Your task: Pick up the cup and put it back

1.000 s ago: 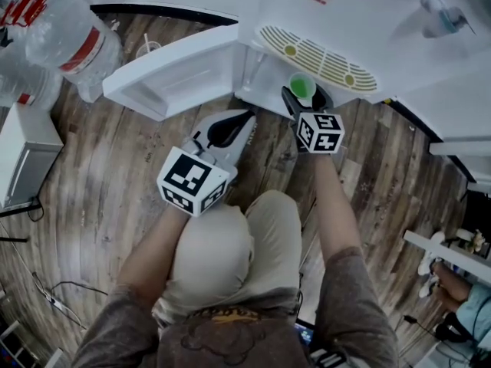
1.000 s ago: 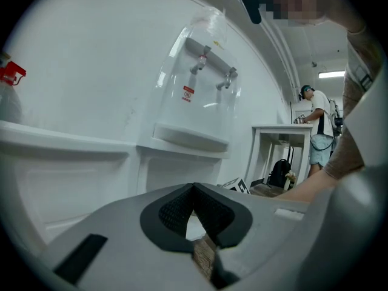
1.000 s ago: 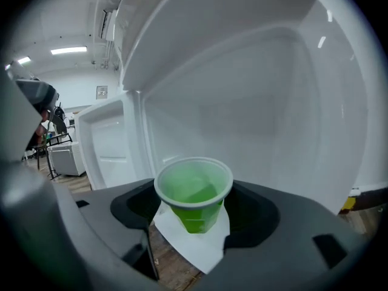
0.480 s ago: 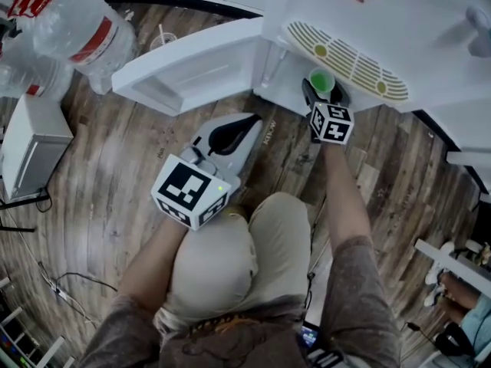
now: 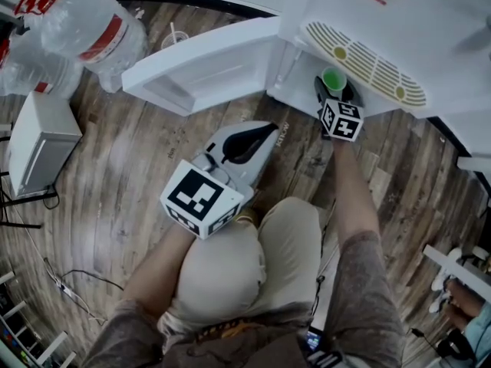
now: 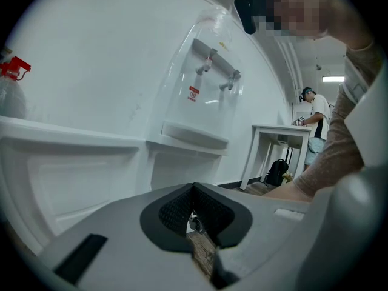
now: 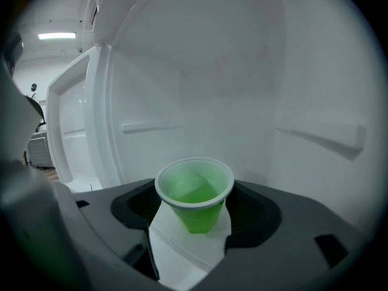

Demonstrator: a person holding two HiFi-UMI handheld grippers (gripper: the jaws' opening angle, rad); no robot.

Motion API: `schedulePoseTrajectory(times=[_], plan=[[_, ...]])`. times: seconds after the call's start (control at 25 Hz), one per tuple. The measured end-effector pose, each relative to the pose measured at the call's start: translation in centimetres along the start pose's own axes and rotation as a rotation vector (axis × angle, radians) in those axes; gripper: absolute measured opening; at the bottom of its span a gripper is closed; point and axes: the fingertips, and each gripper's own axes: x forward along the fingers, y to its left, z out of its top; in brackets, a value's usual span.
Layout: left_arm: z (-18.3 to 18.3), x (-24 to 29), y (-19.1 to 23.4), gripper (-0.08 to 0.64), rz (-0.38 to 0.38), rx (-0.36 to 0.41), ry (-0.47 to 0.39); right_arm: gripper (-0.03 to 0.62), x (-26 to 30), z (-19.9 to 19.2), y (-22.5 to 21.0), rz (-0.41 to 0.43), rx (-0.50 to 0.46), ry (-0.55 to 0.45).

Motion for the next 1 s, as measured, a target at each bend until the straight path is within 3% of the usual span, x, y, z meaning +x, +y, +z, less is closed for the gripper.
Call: schedulePoseTrajectory(times=[0.6,0.84,1.0], plan=[[-0.9,0.0,0.2,0.003,-0.013,-0.031,0.044,0.331,1.8,-1.4,-0.1,-0.015,0.031,0.017],[-0.8,0.1,0.3,0.003,-0.034,0.003,0.025,0.365,1.3,-2.0,0.0,-0.018,0.053,0.029],[-0.8,-0.3,0.2,0.003,-0.017,-0.034,0.039,0.371,0.3,-2.1,0.0,-0.015,0.065,0.029]])
